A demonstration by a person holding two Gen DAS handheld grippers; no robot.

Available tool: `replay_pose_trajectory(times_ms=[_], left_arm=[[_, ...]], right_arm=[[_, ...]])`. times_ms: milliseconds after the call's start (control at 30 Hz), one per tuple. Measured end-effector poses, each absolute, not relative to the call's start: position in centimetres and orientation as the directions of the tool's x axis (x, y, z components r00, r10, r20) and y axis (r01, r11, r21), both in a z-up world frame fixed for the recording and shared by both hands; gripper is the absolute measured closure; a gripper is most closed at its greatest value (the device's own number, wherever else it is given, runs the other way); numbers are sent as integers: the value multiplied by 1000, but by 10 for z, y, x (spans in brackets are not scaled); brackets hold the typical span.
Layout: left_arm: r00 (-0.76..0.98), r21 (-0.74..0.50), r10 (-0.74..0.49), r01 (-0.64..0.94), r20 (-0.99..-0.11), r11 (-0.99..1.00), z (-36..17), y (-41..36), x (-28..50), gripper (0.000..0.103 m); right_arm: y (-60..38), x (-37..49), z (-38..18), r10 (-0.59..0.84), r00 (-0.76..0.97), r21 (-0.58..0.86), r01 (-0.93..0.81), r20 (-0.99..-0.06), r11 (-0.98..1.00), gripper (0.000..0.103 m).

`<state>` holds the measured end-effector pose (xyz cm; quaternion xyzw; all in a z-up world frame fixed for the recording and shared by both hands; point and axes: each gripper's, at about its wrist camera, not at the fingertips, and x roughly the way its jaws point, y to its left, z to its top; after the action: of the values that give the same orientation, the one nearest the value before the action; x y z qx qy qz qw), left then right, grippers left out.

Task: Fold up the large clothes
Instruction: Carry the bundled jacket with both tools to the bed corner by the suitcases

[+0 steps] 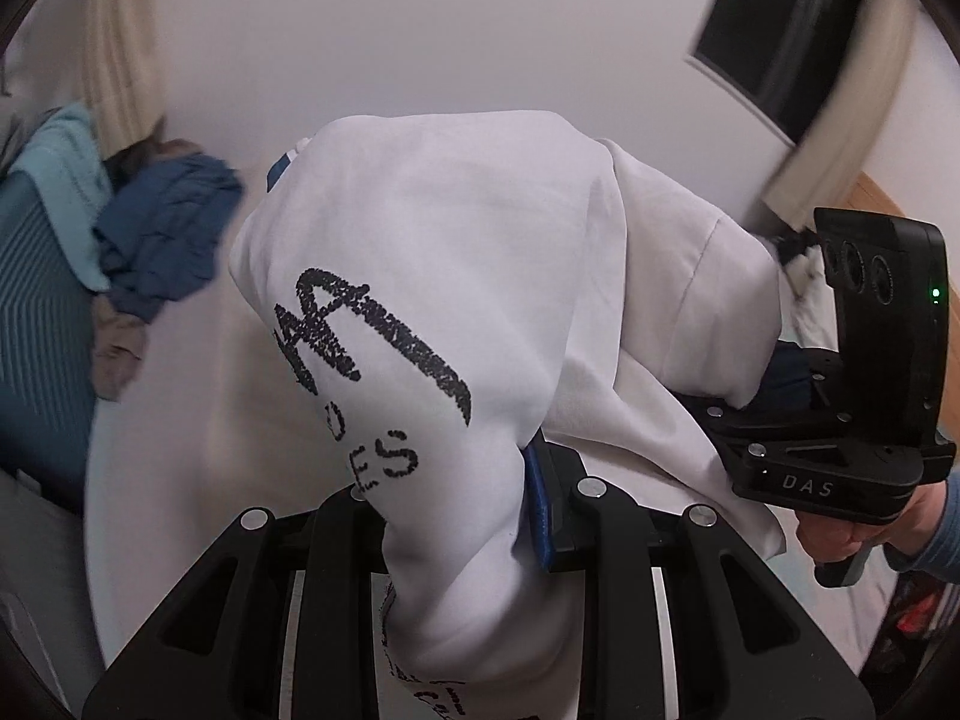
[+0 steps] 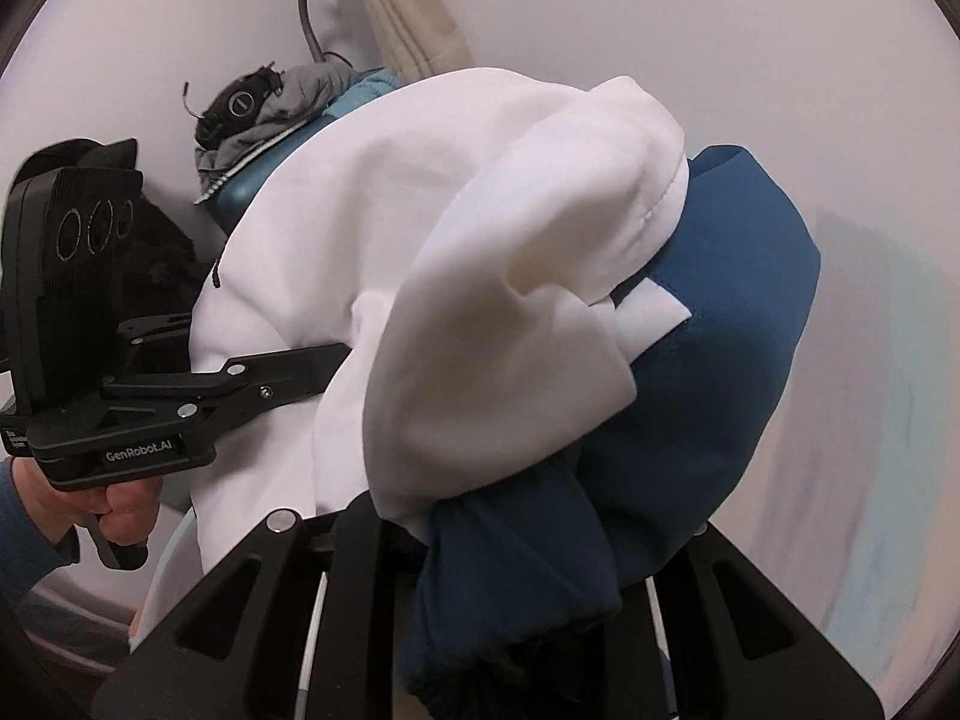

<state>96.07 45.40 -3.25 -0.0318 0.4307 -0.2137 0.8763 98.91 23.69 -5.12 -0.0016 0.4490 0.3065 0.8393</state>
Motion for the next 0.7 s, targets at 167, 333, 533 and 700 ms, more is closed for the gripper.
replay_pose_trajectory(times_ms=[167,333,533,700], left_arm=[[570,-235,-344,259,-746,937,-61,493,1012,77],[546,-305,-339,155,-766,940,-98,529,1026,77],[508,-503,-502,147,-700,852,-121,572,1022,77],[519,-416,-393,78,-759,906,-148,584,1028,75]], right_arm=[[303,1043,-87,513,389,272,-527,-765,805,87],[330,1059,-123,500,348,270,-535,-793,801,87],[344,1053,-119,511,314,298,-531,-800,793,87],[378,1068,-139,460,321,243,-533,-828,810,87]])
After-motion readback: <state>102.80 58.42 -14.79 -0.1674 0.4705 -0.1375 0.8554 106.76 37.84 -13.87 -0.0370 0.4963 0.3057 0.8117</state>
